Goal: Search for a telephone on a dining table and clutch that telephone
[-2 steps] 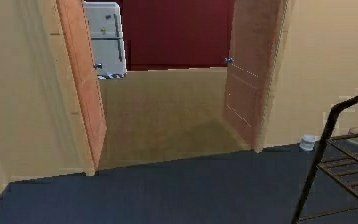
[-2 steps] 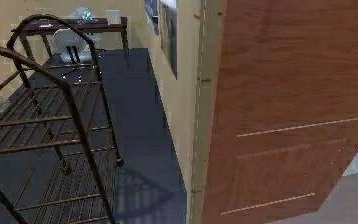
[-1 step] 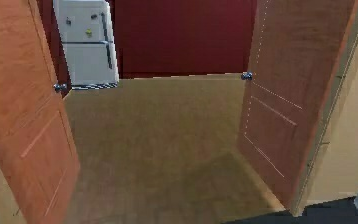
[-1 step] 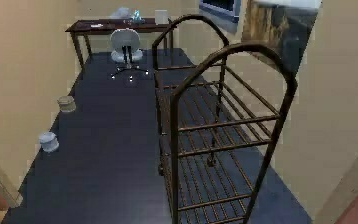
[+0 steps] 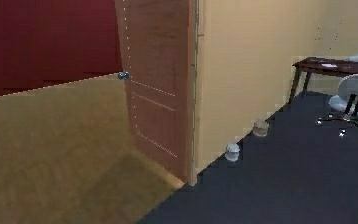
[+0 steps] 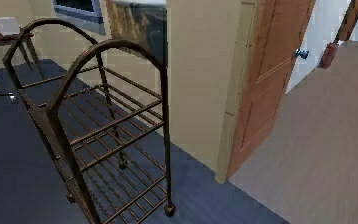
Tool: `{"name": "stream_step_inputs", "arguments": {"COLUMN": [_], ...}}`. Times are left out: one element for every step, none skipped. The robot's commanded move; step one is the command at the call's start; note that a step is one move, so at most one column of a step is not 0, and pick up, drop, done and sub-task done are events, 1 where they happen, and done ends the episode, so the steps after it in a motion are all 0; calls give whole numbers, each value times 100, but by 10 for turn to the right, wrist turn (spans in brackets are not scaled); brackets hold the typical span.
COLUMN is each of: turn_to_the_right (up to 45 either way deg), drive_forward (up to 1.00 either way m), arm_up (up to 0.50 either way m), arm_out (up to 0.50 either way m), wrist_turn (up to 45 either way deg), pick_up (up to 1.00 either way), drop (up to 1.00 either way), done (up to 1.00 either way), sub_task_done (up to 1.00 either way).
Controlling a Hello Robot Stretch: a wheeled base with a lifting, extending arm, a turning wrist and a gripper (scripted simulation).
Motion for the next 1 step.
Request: {"name": "stream_step_inputs", "arguments": {"turn_to_the_right": [0], "drive_forward": [15], "arm_up": [0], "arm_out": [0], "wrist_turn": [0], "pick_up": [0], "drop": [0], "done": [0], "sub_task_done": [0]}}
